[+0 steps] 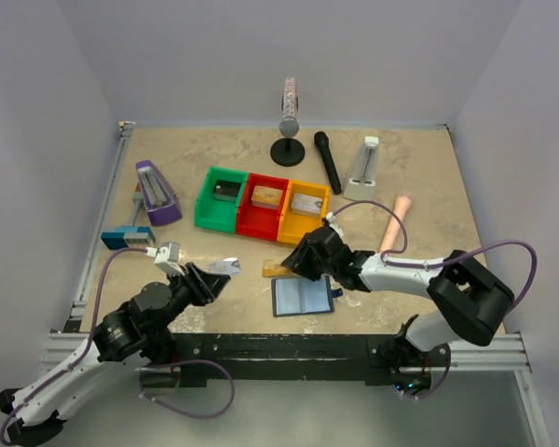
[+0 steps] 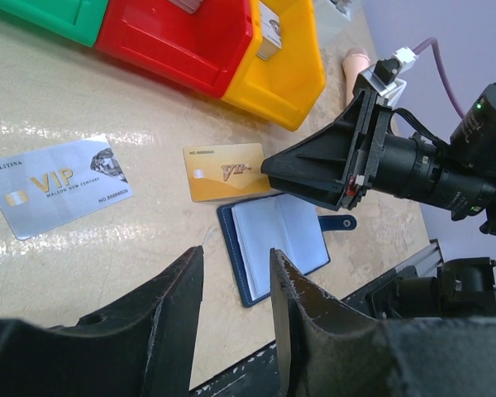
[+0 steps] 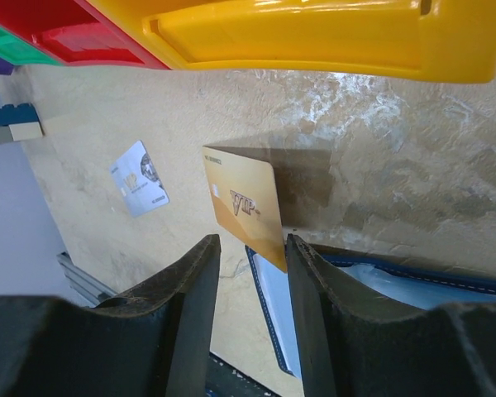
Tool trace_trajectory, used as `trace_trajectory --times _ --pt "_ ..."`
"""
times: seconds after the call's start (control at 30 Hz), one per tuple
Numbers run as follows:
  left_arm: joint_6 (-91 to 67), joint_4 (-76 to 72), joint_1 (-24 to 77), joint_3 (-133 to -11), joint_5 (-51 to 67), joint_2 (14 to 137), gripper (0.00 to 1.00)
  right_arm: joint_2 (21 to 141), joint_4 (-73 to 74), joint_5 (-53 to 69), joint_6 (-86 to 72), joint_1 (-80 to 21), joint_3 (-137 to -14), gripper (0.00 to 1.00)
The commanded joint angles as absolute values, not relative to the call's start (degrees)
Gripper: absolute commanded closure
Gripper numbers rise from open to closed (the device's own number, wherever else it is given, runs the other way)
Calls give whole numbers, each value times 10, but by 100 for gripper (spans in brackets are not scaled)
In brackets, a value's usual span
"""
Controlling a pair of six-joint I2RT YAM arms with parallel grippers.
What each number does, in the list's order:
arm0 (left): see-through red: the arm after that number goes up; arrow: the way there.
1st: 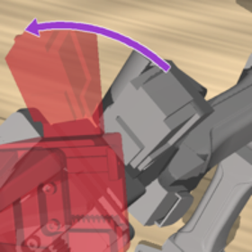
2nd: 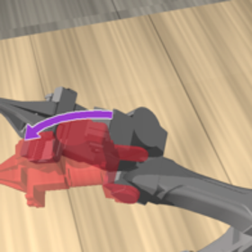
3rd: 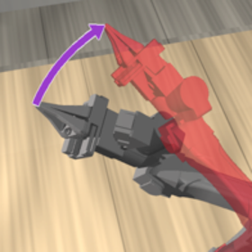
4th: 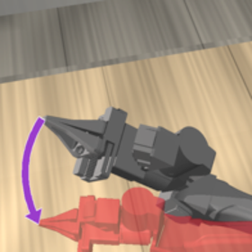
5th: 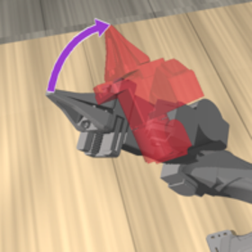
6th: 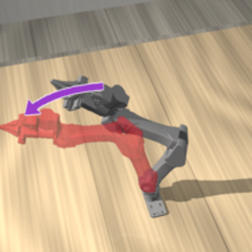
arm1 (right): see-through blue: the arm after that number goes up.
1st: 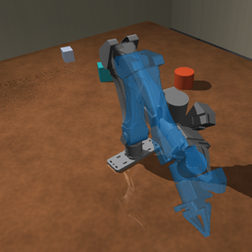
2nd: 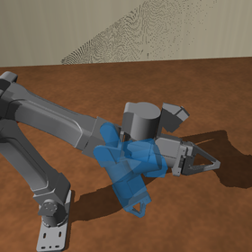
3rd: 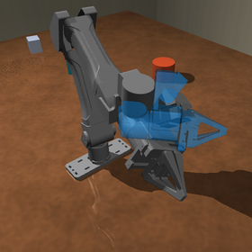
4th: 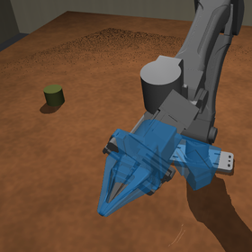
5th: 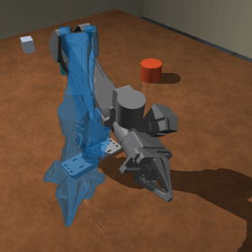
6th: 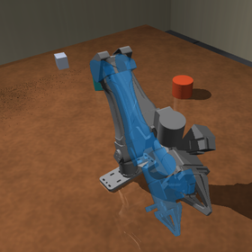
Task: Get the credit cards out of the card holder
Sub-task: Place the credit card at the center of the board.
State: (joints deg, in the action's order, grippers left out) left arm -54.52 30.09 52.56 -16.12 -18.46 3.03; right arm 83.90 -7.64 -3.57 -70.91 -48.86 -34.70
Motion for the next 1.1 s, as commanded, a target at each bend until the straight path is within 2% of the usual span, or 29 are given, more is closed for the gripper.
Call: trace_trajectory --times 0.0,0.2,0.4,0.63,0.83,1.07 --pt "-553 288 524 -155 -187 32 57 811 -68 -60 -703 -491 -339 57" --pt "-552 288 524 -154 -187 33 57 773 -61 -69 -683 -490 -319 54" --pt "-548 273 524 -150 -176 48 55 649 50 -96 -563 -491 -324 53" --pt "-531 167 526 -143 -108 166 53 530 253 -129 -432 -491 -341 34" --pt "-542 80 533 -136 -80 267 53 458 285 -113 -410 -491 -292 35" --pt "-542 -16 537 -144 -62 394 54 442 265 -84 -419 -492 -243 37"
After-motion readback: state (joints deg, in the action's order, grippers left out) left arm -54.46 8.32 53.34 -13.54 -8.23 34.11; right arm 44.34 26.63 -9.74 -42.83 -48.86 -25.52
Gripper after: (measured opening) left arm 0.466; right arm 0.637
